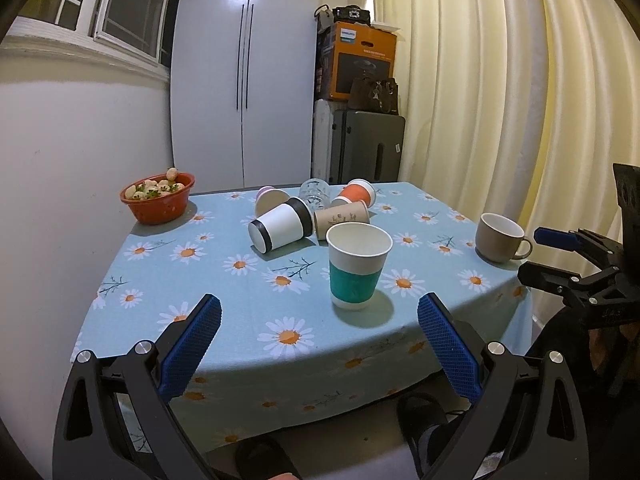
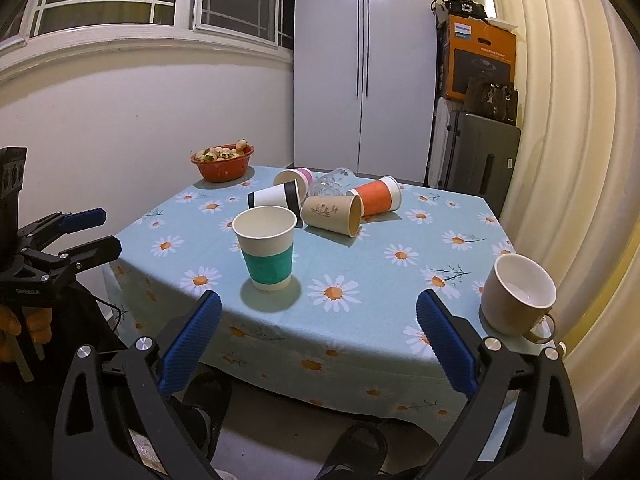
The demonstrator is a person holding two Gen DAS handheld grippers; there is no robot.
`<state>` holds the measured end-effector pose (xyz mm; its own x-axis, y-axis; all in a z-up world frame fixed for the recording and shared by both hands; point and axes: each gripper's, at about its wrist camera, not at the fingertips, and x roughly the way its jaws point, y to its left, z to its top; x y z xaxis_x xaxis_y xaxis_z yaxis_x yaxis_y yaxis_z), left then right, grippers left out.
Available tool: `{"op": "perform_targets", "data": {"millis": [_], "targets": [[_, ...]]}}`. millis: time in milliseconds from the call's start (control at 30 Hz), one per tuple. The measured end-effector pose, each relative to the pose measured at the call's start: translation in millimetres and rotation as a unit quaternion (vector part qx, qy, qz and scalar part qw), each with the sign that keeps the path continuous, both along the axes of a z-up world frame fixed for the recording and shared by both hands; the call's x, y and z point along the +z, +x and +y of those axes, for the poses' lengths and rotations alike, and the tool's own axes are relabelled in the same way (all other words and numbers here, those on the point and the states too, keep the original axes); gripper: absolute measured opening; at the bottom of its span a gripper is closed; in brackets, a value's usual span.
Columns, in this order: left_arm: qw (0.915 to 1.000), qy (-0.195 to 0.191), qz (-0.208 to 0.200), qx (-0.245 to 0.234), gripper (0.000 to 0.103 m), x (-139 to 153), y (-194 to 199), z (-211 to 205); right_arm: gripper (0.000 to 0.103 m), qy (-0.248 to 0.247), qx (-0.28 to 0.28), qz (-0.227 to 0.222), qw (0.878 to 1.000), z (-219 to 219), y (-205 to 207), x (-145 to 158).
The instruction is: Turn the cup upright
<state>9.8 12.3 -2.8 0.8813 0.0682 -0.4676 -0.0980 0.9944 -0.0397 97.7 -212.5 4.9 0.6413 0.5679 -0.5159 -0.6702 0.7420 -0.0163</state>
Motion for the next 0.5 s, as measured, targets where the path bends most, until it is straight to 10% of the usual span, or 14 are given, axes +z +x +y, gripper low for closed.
{"op": "perform_targets", "data": {"millis": [500], "targets": [[1.0000, -0.003, 0.002, 0.001, 0.096, -1.9, 0.1, -1.6, 0.098, -0.002, -0.005, 0.003, 1.000, 0.4, 1.3, -2.3]]}}
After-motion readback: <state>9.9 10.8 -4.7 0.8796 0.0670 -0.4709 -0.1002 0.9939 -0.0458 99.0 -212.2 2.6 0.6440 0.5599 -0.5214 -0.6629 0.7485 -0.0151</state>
